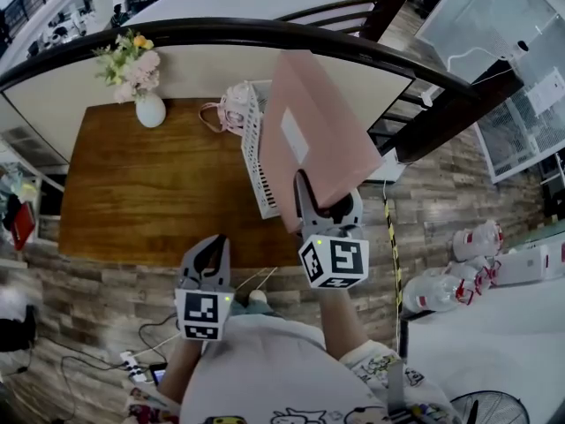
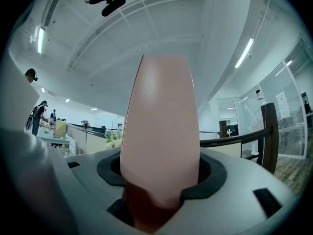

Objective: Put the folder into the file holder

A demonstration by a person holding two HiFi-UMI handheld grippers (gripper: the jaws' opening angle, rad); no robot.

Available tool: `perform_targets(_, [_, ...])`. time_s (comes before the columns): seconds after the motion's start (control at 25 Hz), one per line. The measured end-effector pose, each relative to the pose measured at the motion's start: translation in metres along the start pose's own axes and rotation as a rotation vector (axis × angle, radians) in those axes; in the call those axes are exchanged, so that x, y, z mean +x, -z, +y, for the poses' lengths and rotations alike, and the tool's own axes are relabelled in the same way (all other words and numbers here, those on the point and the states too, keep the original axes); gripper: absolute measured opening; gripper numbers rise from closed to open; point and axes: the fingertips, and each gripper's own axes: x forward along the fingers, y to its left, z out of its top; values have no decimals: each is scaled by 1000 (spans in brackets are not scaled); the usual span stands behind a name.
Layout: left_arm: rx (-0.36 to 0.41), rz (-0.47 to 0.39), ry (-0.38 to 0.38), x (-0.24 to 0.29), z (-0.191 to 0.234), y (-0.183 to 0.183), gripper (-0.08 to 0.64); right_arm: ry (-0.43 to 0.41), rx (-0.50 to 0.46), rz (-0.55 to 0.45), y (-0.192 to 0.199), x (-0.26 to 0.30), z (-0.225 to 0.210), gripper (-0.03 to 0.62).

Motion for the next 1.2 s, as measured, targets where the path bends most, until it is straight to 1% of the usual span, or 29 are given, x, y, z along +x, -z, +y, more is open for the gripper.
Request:
perform_targets(0.44, [-8, 22, 17, 15, 16, 2, 11, 28, 28, -24, 10, 32, 2, 272])
perform_targets(0.6, [-14, 35, 25, 16, 16, 6, 11, 35, 45, -50, 10, 37, 0, 272])
perform_targets(0.88, [-22, 39, 41, 19, 17, 8, 11, 42, 43, -83, 11, 46, 1, 272])
perform_targets(1.2, [-22, 50, 49, 23, 22, 12, 11, 50, 38, -104, 24, 52, 4, 272])
